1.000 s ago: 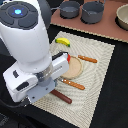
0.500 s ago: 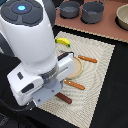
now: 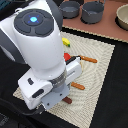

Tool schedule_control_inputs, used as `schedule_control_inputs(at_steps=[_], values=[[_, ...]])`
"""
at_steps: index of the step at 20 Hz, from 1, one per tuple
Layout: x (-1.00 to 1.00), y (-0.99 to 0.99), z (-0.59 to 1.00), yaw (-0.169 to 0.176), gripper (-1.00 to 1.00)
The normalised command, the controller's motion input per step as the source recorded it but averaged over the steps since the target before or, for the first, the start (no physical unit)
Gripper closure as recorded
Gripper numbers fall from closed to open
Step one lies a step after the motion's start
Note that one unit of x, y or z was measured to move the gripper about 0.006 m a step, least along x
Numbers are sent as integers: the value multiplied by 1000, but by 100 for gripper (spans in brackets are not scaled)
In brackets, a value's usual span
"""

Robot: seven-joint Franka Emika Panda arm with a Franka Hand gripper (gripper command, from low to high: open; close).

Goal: Interact with the objects in diverse but meaningful ways.

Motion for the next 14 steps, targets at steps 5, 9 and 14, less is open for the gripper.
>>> schedule_control_inputs(at_steps=[5,9,14], values=[[70,0,-7,43,-100],[62,0,-61,48,-100],[51,0,-98,46,-100]])
